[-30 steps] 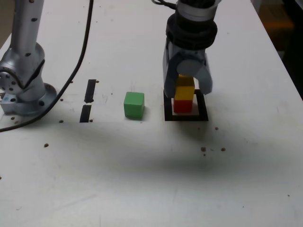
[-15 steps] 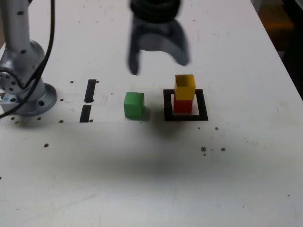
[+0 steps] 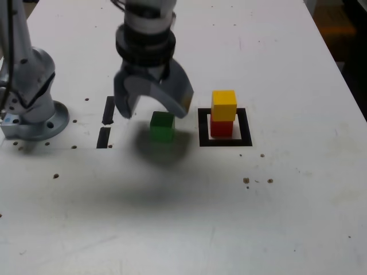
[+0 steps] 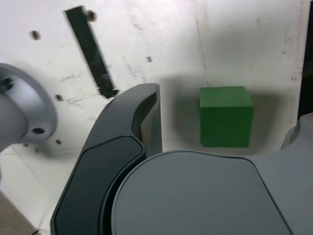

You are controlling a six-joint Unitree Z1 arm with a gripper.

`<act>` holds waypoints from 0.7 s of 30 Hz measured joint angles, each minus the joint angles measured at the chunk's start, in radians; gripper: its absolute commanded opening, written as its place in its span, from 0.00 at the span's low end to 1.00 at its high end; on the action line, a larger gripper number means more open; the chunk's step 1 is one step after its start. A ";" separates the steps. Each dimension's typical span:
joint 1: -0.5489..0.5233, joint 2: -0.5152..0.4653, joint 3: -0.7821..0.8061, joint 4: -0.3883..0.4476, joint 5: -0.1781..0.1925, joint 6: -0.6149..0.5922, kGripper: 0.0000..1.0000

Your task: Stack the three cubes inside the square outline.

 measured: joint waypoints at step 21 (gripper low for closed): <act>0.000 0.075 0.042 -0.164 -0.013 0.004 0.26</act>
